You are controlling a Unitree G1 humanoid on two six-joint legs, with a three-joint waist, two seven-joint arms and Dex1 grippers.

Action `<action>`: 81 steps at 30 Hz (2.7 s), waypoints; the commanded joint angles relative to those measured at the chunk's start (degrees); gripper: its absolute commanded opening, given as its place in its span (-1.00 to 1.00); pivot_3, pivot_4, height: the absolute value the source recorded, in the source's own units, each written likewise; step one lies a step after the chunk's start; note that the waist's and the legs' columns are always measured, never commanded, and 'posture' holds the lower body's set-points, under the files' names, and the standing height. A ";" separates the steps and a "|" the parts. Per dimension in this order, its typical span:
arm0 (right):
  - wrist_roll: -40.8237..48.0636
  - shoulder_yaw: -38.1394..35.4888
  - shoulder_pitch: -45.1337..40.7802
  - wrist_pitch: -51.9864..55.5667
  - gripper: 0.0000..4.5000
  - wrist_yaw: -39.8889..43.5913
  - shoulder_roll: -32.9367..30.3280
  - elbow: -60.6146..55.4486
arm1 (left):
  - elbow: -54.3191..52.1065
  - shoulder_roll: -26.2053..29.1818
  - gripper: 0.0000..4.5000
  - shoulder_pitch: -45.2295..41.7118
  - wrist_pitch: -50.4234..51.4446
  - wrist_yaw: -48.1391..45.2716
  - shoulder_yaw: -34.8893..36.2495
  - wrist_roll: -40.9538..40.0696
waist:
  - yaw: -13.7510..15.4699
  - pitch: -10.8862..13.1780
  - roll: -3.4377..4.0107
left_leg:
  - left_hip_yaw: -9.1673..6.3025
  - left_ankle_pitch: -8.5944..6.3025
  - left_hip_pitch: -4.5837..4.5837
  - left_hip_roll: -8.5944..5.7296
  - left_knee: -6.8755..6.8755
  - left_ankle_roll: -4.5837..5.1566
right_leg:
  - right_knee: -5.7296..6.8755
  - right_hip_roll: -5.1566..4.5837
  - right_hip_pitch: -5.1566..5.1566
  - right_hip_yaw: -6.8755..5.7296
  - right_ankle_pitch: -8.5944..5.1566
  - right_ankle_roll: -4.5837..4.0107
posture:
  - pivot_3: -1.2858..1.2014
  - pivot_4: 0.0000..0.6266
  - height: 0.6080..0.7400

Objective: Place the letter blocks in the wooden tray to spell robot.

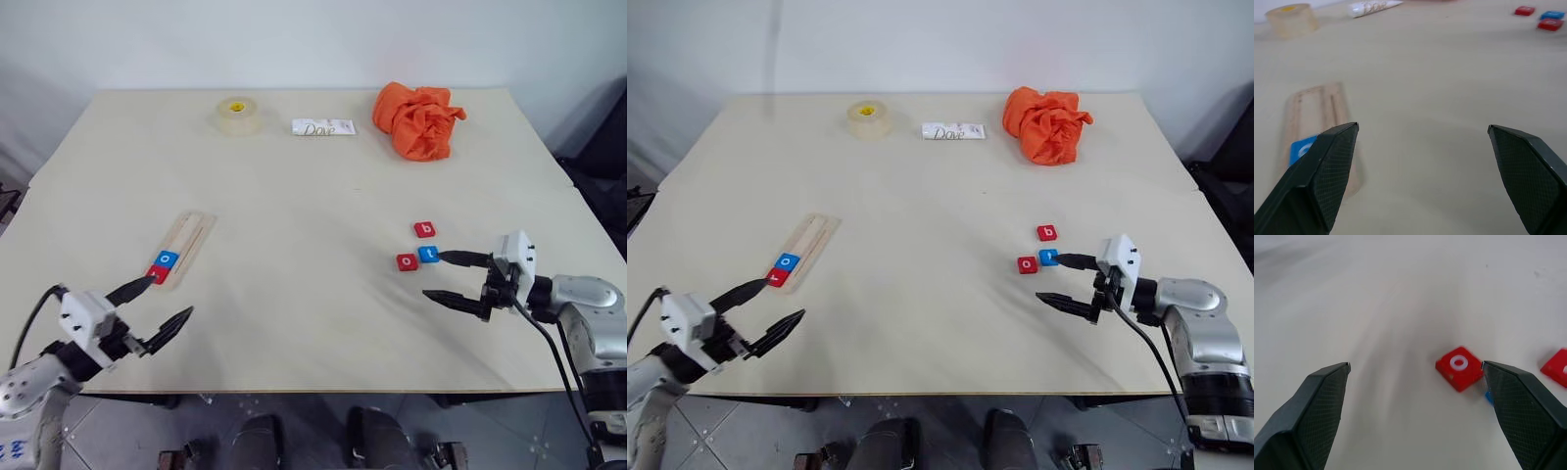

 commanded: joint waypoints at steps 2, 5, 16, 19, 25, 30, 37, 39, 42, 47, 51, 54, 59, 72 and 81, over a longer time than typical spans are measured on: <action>0.20 0.86 -2.79 -1.43 0.99 2.40 0.20 1.11 | -1.50 1.97 1.00 4.53 5.73 2.77 7.42 -1.78 | 0.05 0.01 -0.02 | 0.00 0.00 0.00 0.00 -0.01 -0.01 | 0.00 0.00 -0.02 0.00 -0.01 -0.01 | 0.03 -0.52 1.00; -0.24 1.70 -4.38 -1.68 0.99 3.15 0.34 2.26 | -1.24 2.24 1.00 5.50 7.17 3.79 9.47 -1.08 | 0.46 0.02 -0.03 | 0.00 -0.02 -0.02 0.00 0.03 0.00 | -0.03 0.00 -0.02 0.01 -0.01 -0.02 | 0.03 -0.52 1.00; 0.01 2.93 -5.21 -0.94 0.99 6.90 -0.05 0.97 | 3.70 5.12 1.00 -2.54 15.96 7.97 7.42 1.02 | 0.58 0.02 -0.03 | -0.01 -0.08 -0.02 0.01 0.01 -0.04 | -0.02 0.01 -0.03 -0.02 -0.02 -0.08 | 0.03 -0.52 1.00; 0.25 2.63 -4.38 -0.65 0.99 6.78 -0.02 0.09 | 5.35 6.21 1.00 -6.58 19.21 9.39 5.38 1.73 | 0.56 0.01 -0.05 | 0.01 -0.08 -0.02 0.00 0.03 -0.04 | 0.00 0.01 -0.03 -0.01 -0.01 -0.07 | 0.03 -0.52 1.00; 1.19 1.62 -1.42 0.46 0.99 6.31 -0.54 -3.00 | 8.62 7.95 1.00 -15.19 23.68 9.94 -0.03 2.71 | 0.60 0.01 -0.06 | 0.04 -0.07 -0.03 0.00 0.02 -0.06 | 0.02 0.02 -0.04 0.01 -0.01 -0.06 | 0.03 -0.52 1.00; 1.85 0.40 1.23 1.18 0.99 5.94 -1.16 -4.97 | 12.41 8.63 1.00 -20.38 25.45 10.30 -3.62 4.56 | 0.43 0.00 -0.07 | 0.04 -0.06 -0.01 0.00 0.02 -0.09 | 0.05 0.04 -0.04 0.02 -0.01 -0.06 | 0.03 -0.52 1.00; 2.36 -0.55 3.19 1.40 0.99 5.37 -1.44 -6.51 | 15.79 8.22 1.00 -24.38 26.39 10.55 -7.18 6.28 | 0.58 0.00 -0.09 | 0.08 -0.04 -0.01 0.00 0.03 -0.12 | 0.07 0.05 -0.06 0.05 -0.01 -0.05 | 0.03 -0.52 1.00; 2.52 -0.82 3.61 1.48 0.99 5.32 -1.42 -6.86 | 16.43 8.00 1.00 -25.55 27.40 11.23 -7.74 6.50 | 0.60 0.00 -0.10 | 0.08 -0.04 -0.01 0.00 0.04 -0.12 | 0.06 0.05 -0.05 0.07 0.00 -0.05 | 0.03 -0.52 1.00; 2.63 -1.05 3.73 1.57 0.99 5.55 -1.42 -6.90 | 17.53 8.01 1.00 -26.76 28.30 11.49 -8.53 7.00 | 0.60 0.00 -0.10 | 0.08 -0.04 -0.01 0.00 0.04 -0.11 | 0.07 0.05 -0.05 0.07 0.00 -0.04 | 0.03 -0.52 1.00; 2.78 -1.26 3.42 0.98 0.99 6.06 -1.50 -6.05 | 17.98 7.98 1.00 -27.28 28.34 10.25 -10.37 7.83 | 0.60 0.00 -0.10 | 0.08 0.03 0.00 0.00 0.04 -0.24 | 0.09 0.05 -0.05 0.08 0.00 -0.04 | 0.03 -0.52 1.00; 2.62 -0.92 3.09 0.84 0.99 5.66 -1.13 -5.96 | 18.70 7.54 1.00 -28.48 28.68 10.40 -11.89 8.82 | 0.62 0.00 -0.10 | 0.08 0.03 0.01 -0.01 0.06 -0.23 | 0.10 0.05 -0.05 0.09 0.00 -0.04 | 0.03 -0.52 1.00; 2.62 -0.81 2.94 0.93 0.99 5.19 -0.87 -6.24 | 19.36 7.42 1.00 -29.11 29.19 10.79 -12.71 9.44 | 0.63 0.00 -0.11 | 0.08 0.04 0.01 -0.01 0.07 -0.23 | 0.13 0.05 -0.05 0.11 0.00 -0.04 | 0.03 -0.52 1.00; 2.60 -0.83 3.12 0.95 0.99 4.68 -0.78 -6.54 | 19.83 7.08 1.00 -29.35 31.81 11.95 -13.31 10.16 | 0.62 0.00 -0.11 | 0.10 0.05 0.12 -0.02 0.06 -0.20 | 0.20 0.05 0.00 0.17 0.00 -0.04 | 0.03 -0.52 1.00; 2.10 -0.31 1.45 0.42 1.00 3.87 -0.42 -5.18 | 18.14 5.99 0.51 -27.01 15.69 2.76 -14.12 9.72 | 0.55 -0.01 -0.11 | 0.43 0.04 0.72 0.01 -0.06 -0.17 | 0.35 0.05 0.22 0.55 0.01 -0.05 | 0.03 -0.52 1.00; 1.68 0.26 0.57 0.39 1.00 6.34 -1.60 -4.59 | 10.05 9.26 0.51 -29.25 14.54 -9.95 -22.61 9.95 | 0.74 0.05 -0.20 | 0.60 -0.13 0.56 0.01 -0.02 -0.10 | 0.14 0.05 0.13 0.61 0.01 -0.05 | 0.03 -0.52 1.00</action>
